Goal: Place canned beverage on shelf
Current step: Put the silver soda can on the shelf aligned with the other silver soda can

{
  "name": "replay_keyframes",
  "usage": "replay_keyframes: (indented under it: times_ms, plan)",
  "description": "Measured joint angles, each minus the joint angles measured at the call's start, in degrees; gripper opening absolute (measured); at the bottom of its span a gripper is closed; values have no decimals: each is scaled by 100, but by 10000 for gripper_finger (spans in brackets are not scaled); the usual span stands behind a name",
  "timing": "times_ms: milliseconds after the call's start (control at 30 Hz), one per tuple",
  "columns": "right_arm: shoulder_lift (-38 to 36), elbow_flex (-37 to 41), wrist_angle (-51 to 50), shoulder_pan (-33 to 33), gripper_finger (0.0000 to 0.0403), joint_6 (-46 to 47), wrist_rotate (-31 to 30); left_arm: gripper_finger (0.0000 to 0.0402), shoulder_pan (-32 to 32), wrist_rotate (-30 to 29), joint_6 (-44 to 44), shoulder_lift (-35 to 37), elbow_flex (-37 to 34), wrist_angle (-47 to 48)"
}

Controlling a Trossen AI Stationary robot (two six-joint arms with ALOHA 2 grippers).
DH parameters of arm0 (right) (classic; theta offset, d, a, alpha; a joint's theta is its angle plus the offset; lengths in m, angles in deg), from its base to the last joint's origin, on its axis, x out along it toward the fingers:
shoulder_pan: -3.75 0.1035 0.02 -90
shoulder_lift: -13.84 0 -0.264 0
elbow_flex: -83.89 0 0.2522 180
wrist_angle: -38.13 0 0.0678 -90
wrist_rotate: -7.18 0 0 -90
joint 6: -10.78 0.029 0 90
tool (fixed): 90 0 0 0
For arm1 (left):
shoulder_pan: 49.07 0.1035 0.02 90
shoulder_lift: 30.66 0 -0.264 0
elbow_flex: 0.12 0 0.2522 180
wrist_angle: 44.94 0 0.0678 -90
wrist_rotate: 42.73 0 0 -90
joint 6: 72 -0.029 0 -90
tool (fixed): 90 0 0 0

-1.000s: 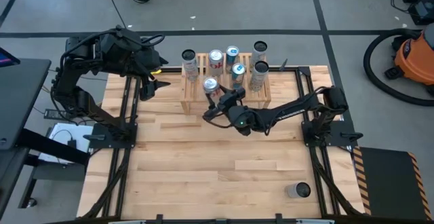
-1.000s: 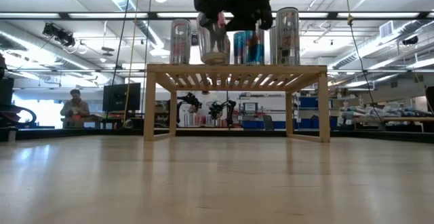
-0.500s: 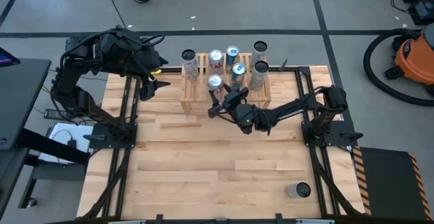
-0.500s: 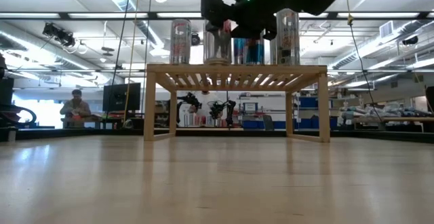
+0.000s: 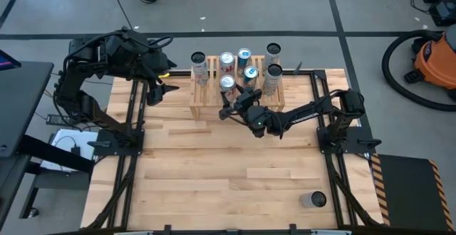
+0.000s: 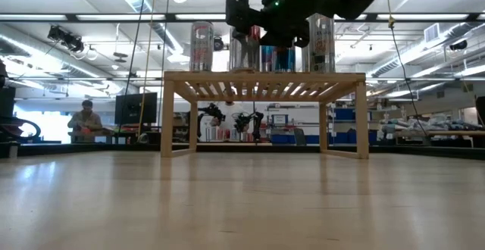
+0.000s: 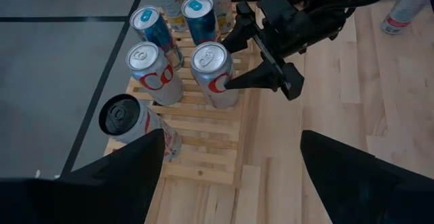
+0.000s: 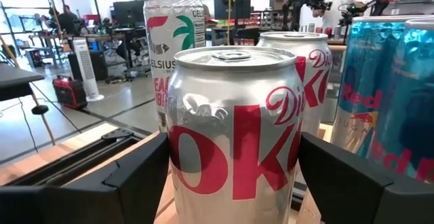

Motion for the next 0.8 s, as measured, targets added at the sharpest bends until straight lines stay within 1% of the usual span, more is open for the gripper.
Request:
replay_keyframes:
  times_ms: [533,800]
  plan:
    - [0,-2,-28,0,319,8,9,346,0,2,0,0,0,-2]
    - [2,-2,10,0,319,-144,531,346,1,2,2,0,0,-2]
